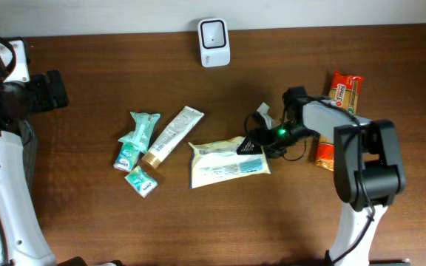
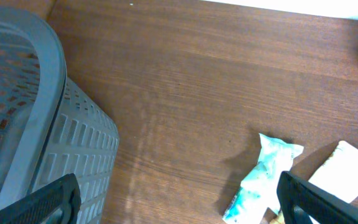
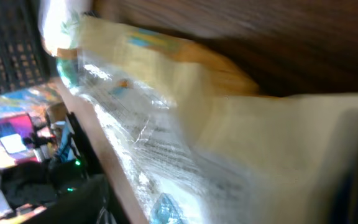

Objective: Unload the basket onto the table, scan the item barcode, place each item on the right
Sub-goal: 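Lift snack bag with right gripper and hold it before the scanner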

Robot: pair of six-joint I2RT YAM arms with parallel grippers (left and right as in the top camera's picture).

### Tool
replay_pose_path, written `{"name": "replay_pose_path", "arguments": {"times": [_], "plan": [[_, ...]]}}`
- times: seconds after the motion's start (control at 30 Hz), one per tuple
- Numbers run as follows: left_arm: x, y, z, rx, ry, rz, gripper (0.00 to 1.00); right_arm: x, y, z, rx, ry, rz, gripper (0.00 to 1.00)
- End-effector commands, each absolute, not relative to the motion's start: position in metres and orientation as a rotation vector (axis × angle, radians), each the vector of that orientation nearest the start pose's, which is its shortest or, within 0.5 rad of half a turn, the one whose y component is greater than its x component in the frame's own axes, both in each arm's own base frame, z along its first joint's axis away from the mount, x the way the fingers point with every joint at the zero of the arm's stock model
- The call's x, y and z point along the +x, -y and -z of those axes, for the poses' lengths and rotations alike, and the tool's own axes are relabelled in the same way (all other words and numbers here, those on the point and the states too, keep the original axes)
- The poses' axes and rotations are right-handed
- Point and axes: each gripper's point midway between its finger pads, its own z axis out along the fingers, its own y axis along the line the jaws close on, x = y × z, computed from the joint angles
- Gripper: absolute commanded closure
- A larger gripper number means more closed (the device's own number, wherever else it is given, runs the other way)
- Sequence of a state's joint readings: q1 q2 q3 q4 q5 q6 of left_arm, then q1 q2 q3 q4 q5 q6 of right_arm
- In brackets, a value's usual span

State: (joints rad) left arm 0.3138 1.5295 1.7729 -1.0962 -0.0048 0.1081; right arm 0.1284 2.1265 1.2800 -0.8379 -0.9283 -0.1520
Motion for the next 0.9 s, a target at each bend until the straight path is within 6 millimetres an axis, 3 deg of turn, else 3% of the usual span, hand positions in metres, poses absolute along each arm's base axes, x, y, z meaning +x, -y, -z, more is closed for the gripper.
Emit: {"name": "replay_pose_path", "arguments": {"times": [0.0,0.03,0.07,0.1,0.17,0.27,0.3,0.37,0.47,0.57,0.67,0.73,0.8,0.87], "plan": [[0.374,-0.124,-0.313,-0.267,-2.407,-0.200,0.01,0.298,-0.168,0.034,-0.349,-3.064,-1.320,0.63],[0.374,-0.124,-0.313,-0.267,-2.407,-0.200,0.01,0.298,-0.168,0.034,-0.349,-3.064,-1.320,0.80],[0.374,-0.124,-0.313,-0.267,-2.407,-0.200,0.01,0.298,-0.168,0.033,-0.348,-3.065,-1.322,0.88],[0.374,-0.124,-0.313,-0.267,-2.407,-0.200,0.01,0.299,-0.169,0.030,-0.374,-3.048,-1.338,0.94],[0.374,-0.124,-0.313,-0.267,-2.407,-0.200,0.01,0.311,-0.176,0.008,-0.426,-2.952,-1.431,0.96],[0.374,-0.124,-0.313,-0.267,-2.407,-0.200,0.01,0.348,-0.188,-0.073,-0.546,-2.611,-1.618,0.96],[0.374,-0.124,-0.313,-0.267,-2.407,-0.200,0.01,0.360,-0.190,-0.115,-0.608,-2.471,-1.646,0.96],[0.374,-0.124,-0.313,-0.267,-2.407,-0.200,0.01,0.365,-0.187,-0.175,-0.702,-2.318,-1.620,0.96],[0.374,-0.124,-0.313,-0.267,-2.407,-0.200,0.01,0.358,-0.185,-0.225,-0.771,-2.231,-1.546,0.96],[0.374,-0.124,-0.313,-0.267,-2.407,-0.200,0.01,0.344,-0.186,-0.263,-0.823,-2.136,-1.503,0.96],[0.374,-0.124,-0.313,-0.267,-2.407,-0.200,0.01,0.334,-0.185,-0.286,-0.857,-2.076,-1.470,0.96],[0.374,-0.124,-0.313,-0.267,-2.407,-0.200,0.01,0.334,-0.185,-0.290,-0.864,-2.064,-1.449,0.96],[0.374,-0.124,-0.313,-0.267,-2.408,-0.200,0.01,0.351,-0.189,-0.279,-0.827,-2.144,-1.352,0.96],[0.374,-0.124,-0.313,-0.267,-2.407,-0.200,0.01,0.388,-0.188,-0.253,-0.691,-2.324,-1.031,0.96]]}}
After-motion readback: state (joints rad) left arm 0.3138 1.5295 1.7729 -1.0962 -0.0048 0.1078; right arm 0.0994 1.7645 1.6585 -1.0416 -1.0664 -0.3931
